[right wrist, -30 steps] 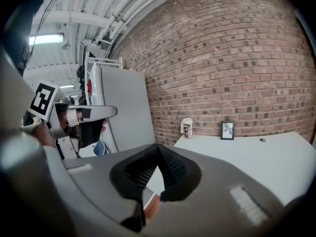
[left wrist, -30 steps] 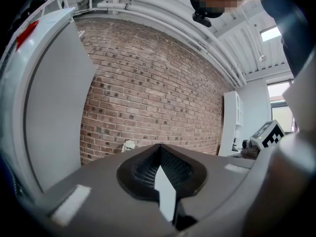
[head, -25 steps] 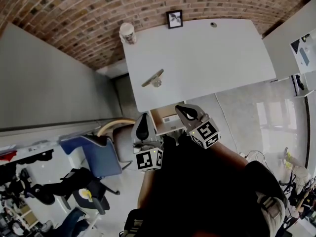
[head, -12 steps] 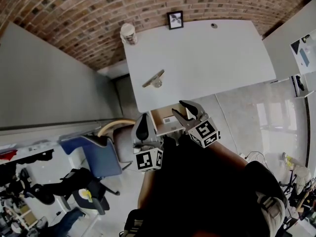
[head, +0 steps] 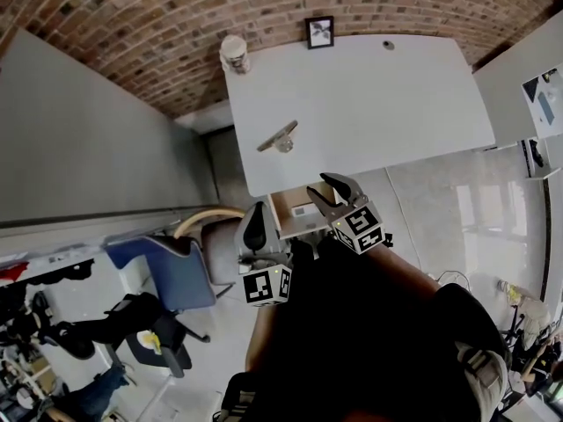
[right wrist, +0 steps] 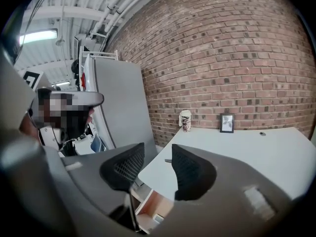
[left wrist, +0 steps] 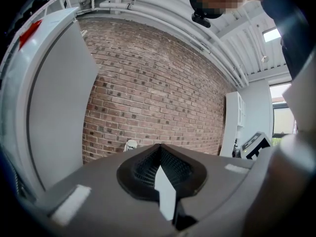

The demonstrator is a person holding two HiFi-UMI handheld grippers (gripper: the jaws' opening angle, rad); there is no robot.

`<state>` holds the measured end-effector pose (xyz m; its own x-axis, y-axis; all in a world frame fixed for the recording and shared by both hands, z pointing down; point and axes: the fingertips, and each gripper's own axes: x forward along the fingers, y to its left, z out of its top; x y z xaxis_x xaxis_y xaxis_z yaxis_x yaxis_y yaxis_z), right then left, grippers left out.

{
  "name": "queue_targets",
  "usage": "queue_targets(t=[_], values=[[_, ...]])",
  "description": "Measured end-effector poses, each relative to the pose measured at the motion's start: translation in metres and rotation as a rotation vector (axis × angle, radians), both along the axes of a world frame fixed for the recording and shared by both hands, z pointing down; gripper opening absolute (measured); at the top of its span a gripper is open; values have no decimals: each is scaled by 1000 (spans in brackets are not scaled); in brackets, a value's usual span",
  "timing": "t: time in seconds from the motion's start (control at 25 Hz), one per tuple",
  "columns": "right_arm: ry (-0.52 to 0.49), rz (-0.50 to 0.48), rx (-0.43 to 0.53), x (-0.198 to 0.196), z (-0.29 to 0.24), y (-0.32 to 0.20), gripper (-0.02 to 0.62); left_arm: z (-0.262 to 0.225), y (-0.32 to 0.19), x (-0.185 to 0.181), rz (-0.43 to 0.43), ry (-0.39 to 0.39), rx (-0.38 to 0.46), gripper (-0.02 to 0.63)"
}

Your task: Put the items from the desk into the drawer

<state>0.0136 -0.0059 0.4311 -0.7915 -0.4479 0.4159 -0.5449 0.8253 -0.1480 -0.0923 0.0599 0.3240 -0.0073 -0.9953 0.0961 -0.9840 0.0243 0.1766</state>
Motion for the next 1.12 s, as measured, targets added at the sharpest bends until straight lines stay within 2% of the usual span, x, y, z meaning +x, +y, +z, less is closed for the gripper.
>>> queue_targets(t=[0.4,1.12], values=[[55,2,-40,-31,42,-41,179,10,2,-16,-33,28,-31,15],[232,63,-196,-82,174,-116,218,35,-19,-56,-65,60,-90,15]])
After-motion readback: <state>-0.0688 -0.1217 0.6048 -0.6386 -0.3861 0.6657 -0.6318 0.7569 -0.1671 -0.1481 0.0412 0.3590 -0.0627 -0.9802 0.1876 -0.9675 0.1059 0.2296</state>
